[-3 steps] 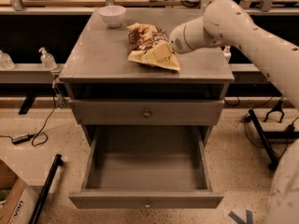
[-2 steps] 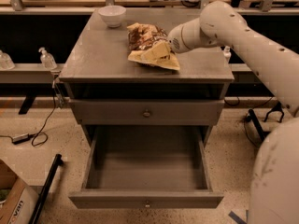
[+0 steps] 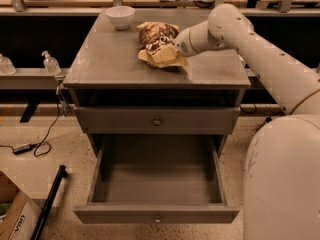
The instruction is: Place brown chip bag into middle drawer
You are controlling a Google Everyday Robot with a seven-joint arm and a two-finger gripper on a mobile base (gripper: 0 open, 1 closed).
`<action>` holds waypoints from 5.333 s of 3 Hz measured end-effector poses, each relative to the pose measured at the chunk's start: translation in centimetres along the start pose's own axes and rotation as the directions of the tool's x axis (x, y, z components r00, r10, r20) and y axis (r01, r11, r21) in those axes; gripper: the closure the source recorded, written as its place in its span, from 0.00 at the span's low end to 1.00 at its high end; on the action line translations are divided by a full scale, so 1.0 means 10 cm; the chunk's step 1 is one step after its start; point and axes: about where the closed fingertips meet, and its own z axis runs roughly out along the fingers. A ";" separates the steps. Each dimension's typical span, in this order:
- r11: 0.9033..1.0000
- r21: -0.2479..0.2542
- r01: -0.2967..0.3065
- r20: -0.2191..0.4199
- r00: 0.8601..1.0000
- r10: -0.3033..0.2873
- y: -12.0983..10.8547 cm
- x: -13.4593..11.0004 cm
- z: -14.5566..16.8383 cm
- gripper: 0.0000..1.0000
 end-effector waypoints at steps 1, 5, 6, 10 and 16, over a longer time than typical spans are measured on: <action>0.999 -0.010 0.033 -0.004 0.999 -0.033 0.06 -0.01 0.00 0.65; 0.939 -0.099 0.330 -0.050 0.940 -0.336 1.24 -0.23 -1.29 1.00; 0.909 -0.191 0.370 -0.046 0.922 -0.385 1.71 0.02 -1.68 1.00; 0.871 -0.437 0.225 -0.036 0.963 -0.267 2.23 1.34 -1.74 1.00; 0.884 -0.465 -0.053 -0.028 0.999 0.045 2.21 3.49 -0.02 0.88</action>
Offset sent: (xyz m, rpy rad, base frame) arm -0.0447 0.0125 0.0343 -0.0937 -0.0889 0.0958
